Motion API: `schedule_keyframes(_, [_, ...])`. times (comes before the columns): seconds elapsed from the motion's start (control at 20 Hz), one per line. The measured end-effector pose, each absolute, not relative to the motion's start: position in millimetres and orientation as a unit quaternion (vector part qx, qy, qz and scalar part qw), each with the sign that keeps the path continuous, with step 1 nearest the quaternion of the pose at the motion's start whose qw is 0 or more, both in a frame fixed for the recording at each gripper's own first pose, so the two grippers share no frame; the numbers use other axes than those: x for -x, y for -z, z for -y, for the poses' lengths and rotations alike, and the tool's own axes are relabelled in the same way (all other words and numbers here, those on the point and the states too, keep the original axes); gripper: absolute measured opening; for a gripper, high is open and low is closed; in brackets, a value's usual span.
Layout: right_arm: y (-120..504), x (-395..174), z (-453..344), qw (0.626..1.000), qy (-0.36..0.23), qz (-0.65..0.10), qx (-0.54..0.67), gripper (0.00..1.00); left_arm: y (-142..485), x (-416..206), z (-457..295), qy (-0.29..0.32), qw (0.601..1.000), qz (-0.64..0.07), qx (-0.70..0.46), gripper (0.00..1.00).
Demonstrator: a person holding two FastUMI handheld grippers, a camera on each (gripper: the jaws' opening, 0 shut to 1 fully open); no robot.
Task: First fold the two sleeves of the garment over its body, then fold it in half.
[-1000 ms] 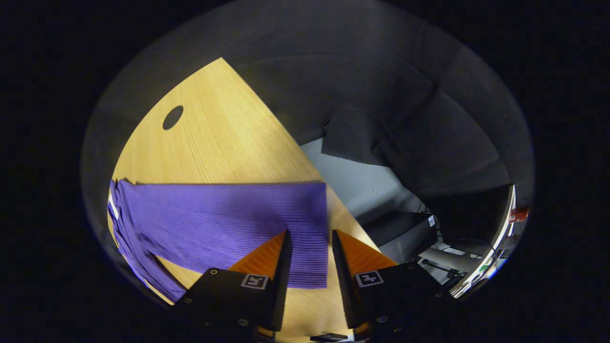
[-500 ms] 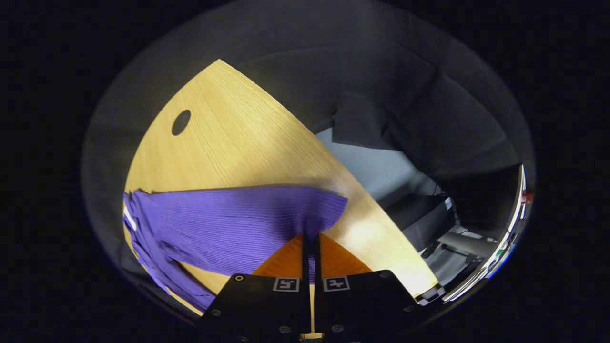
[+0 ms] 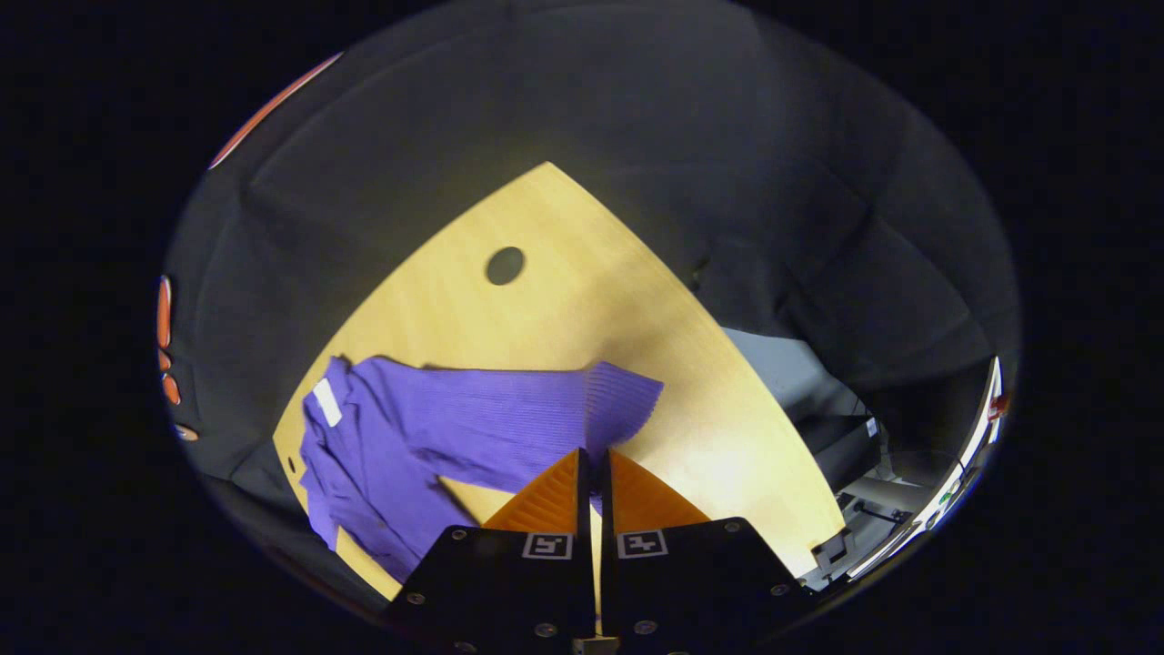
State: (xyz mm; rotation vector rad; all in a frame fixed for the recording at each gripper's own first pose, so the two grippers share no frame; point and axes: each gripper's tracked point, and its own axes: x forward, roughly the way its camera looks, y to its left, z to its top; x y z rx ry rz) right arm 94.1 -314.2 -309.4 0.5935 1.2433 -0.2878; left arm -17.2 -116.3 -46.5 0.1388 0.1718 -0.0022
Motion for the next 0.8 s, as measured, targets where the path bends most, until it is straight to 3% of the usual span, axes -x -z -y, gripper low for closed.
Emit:
schedule_keyframes(0.35, [213, -133, 187, 0.805, 0.054, -0.542, -0.236, 0.04, 61, 26, 46, -0.011, 0.995, -0.094, -0.044, 0.97])
schedule_keyframes(0.8, [141, -180, 47, 0.834, 0.000, -0.516, -0.195, 0.03, 102, 46, -64, -0.046, 0.990, -0.129, -0.032, 0.97])
